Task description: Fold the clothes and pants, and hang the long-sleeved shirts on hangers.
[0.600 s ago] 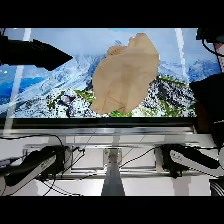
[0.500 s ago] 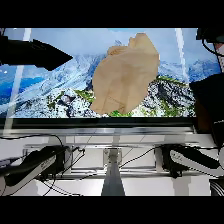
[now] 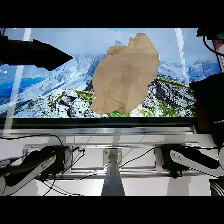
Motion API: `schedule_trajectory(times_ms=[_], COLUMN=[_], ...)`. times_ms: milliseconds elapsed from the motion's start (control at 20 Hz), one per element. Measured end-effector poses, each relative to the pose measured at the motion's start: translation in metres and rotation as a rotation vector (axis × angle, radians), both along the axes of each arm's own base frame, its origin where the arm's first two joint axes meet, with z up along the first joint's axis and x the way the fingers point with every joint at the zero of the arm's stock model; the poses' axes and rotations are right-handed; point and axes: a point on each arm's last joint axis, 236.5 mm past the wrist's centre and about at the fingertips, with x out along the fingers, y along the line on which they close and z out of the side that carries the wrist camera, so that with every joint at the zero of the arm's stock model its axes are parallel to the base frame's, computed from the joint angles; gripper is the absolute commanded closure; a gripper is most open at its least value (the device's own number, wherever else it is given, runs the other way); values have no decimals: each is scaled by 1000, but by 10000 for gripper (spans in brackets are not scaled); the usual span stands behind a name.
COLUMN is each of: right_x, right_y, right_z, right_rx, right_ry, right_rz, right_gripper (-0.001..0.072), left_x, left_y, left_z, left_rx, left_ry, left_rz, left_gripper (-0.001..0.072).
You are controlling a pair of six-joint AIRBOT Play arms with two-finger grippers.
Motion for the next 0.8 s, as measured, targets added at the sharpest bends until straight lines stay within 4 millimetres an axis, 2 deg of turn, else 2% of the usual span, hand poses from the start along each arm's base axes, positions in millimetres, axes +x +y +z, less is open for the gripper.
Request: schedule_trajectory(times_ms=[150,250,350,500,650,800], right_x=[6,0,-15,-52,-106,-152], right_y=[8,14,23,52,105,154], right_z=[1,-20,-60,-142,-215,-258], right_rx=[27,55,92,188,384,587], right_ry=[-21,56,197,468,722,862], right_rz=[20,30,42,109,238,370], right_gripper=[700,700,700,701,700,700], left_x=[0,0,0,0,0,0], left_y=[0,0,0,0,0,0], left_z=[0,0,0,0,0,0], left_rx=[0,0,0,0,0,0], left_ry=[0,0,0,0,0,-1], left_rz=[-1,-1,-1,-1,0,0], left_gripper=[68,69,68,69,69,69])
